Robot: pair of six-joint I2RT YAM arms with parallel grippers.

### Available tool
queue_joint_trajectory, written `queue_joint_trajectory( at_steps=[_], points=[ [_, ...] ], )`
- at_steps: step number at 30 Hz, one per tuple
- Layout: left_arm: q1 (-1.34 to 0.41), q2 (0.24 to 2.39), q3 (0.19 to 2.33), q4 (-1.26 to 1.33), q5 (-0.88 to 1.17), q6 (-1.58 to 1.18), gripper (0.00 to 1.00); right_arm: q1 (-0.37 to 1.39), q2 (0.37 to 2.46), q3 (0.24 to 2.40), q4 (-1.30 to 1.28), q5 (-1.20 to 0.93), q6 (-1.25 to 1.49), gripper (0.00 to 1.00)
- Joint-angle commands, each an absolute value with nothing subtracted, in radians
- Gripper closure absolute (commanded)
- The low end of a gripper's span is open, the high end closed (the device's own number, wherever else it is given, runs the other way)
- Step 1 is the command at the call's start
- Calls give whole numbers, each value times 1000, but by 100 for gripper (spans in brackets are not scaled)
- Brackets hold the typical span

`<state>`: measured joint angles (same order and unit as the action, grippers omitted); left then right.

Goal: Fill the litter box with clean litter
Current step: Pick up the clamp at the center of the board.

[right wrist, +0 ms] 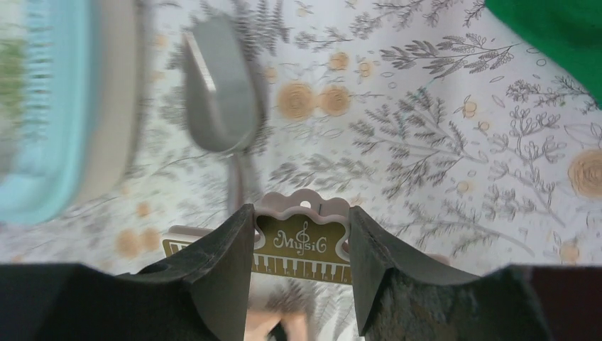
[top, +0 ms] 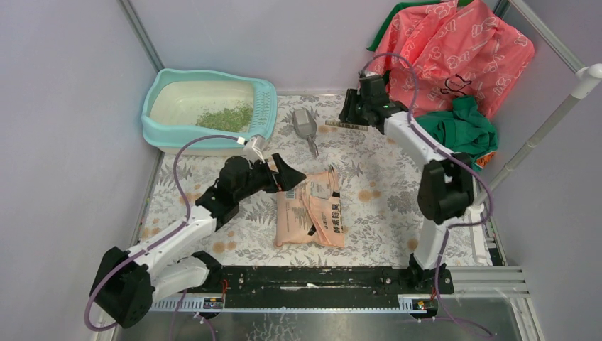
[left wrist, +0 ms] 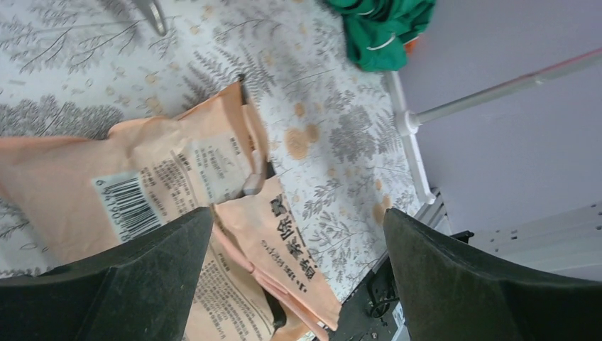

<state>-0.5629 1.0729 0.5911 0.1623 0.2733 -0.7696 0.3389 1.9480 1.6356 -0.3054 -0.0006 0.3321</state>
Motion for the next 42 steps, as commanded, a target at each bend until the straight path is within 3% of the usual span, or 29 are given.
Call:
queue_joint_trajectory(
  at_steps=[1,6,12,17,21,35,42],
  points=[
    [-595,985,555,256,234,-726,1,336,1738,1532,-339,-90,455,69],
    [-705,924,508,331,91,-713,1,336,1514,1340,-321,-219,619,79],
    [-987,939,486,466,-236,-645,1,350,1264,1094,-230,-303,803,81],
    [-1248,1084,519,632,-561,-523,1,361,1089,945,-222,-267,962,82],
    [-1332,1236,560,747,-713,-460,1,370,971,854,-234,-220,1057,83],
    [-1350,1371,540,1163,-698,-334,4,382,960,785,-210,-246,1070,85],
    [-1281,1416,580,1115,-611,-390,16,394,961,800,-207,-259,1069,85]
  ],
)
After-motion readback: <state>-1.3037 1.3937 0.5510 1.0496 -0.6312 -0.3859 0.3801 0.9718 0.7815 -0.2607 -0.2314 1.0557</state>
